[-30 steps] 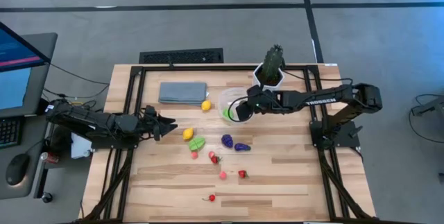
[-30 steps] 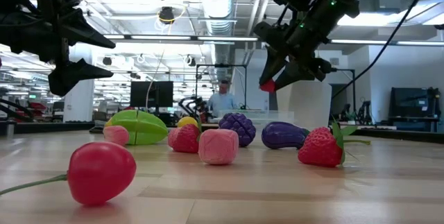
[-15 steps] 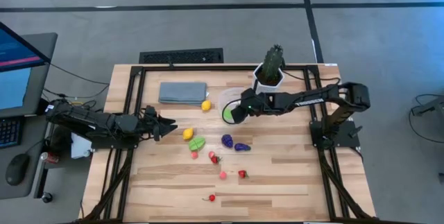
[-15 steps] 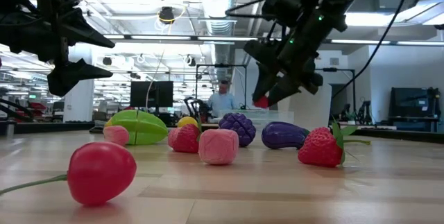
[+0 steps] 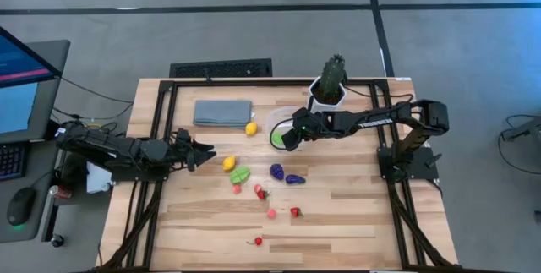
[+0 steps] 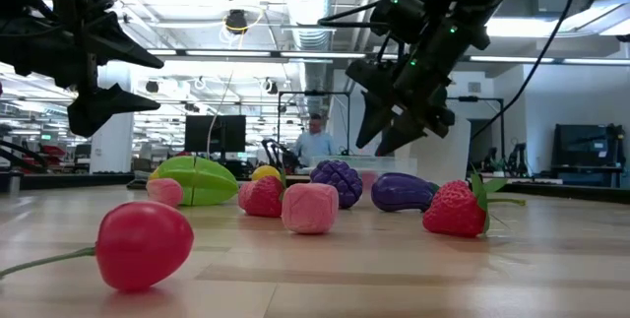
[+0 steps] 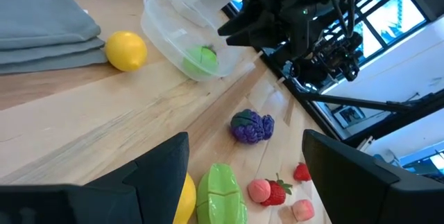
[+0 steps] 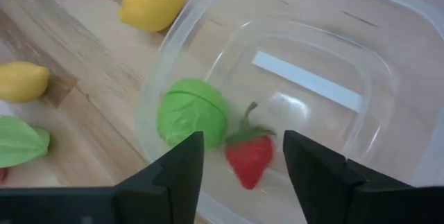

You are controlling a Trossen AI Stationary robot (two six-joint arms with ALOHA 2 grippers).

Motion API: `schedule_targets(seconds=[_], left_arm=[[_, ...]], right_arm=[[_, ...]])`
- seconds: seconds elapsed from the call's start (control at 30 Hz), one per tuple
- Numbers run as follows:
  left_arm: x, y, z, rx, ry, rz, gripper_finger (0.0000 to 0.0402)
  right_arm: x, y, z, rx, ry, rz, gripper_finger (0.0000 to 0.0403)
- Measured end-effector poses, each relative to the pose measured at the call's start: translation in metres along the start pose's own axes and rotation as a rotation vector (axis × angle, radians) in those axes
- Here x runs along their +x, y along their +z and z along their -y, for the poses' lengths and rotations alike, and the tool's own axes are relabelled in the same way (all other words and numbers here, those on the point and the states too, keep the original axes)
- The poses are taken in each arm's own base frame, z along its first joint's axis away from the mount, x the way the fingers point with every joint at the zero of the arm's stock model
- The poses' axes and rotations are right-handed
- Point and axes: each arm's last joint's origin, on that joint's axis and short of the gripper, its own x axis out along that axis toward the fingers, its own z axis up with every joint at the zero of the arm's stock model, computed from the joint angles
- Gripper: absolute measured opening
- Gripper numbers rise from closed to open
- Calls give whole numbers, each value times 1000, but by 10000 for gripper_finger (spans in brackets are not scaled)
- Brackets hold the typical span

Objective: Pick and placing Produce into tupperware
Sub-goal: Put the top right strawberry into the transparent bin, then put the bottom lemon into the transparent bin

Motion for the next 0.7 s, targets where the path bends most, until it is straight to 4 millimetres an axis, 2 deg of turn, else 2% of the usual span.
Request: schedule_targets(seconds=[0.27,0.47,0.7], left_arm=[[0,0,0,-6,0,-2,272],[0,-1,1,-16,-41,-41,272],[0,0,1,34,-30,-21,272]], right_arm=[[-5,3,-4,-30,33,37,249],[-32,-3,-25,-197,115,80,249],[-68,-29,-51,-409,143,123,249]])
